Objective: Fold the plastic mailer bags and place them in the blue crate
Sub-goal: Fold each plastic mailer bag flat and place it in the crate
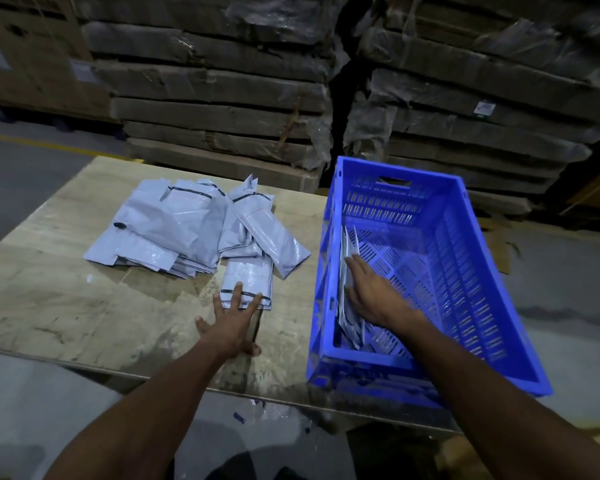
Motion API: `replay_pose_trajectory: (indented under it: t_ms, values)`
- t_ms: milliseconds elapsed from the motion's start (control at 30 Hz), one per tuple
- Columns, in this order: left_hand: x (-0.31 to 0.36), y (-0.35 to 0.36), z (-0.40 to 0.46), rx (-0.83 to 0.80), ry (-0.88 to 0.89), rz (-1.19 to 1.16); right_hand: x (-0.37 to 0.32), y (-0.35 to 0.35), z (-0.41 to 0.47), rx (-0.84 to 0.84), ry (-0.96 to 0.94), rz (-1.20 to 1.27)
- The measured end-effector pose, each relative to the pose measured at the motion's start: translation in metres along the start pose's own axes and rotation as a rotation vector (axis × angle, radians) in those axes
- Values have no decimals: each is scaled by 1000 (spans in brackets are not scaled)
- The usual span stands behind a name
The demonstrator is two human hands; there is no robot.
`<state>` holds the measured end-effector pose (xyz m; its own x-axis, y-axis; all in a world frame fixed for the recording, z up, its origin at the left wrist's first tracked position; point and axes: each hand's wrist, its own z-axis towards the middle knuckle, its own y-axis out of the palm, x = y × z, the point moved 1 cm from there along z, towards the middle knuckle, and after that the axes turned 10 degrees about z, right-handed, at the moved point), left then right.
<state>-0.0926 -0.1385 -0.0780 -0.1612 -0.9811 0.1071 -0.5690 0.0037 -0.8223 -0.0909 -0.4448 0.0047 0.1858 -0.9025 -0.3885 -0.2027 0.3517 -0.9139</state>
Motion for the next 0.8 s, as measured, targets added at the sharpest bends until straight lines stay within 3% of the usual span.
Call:
replay_pose_trajectory:
  t_ms: [133, 267, 367, 467, 633, 800]
  values:
    - [-1, 4, -3, 25, 0, 7, -4, -3, -5, 29, 7, 73]
    - [-8, 17, -6, 100, 12, 12, -17, -22, -5, 319, 76, 90]
    - [-19, 30, -10, 215, 22, 62, -37, -42, 4, 504, -20, 31]
    - [-36, 38, -17, 366, 37, 98, -71, -53, 20, 576, -156, 1]
    - [-79, 39, -17, 464, 56, 176, -144, -38, 65, 489, -256, 8]
    - [-118, 41, -5, 531, 66, 213, -170, 38, 100, 273, -7, 11]
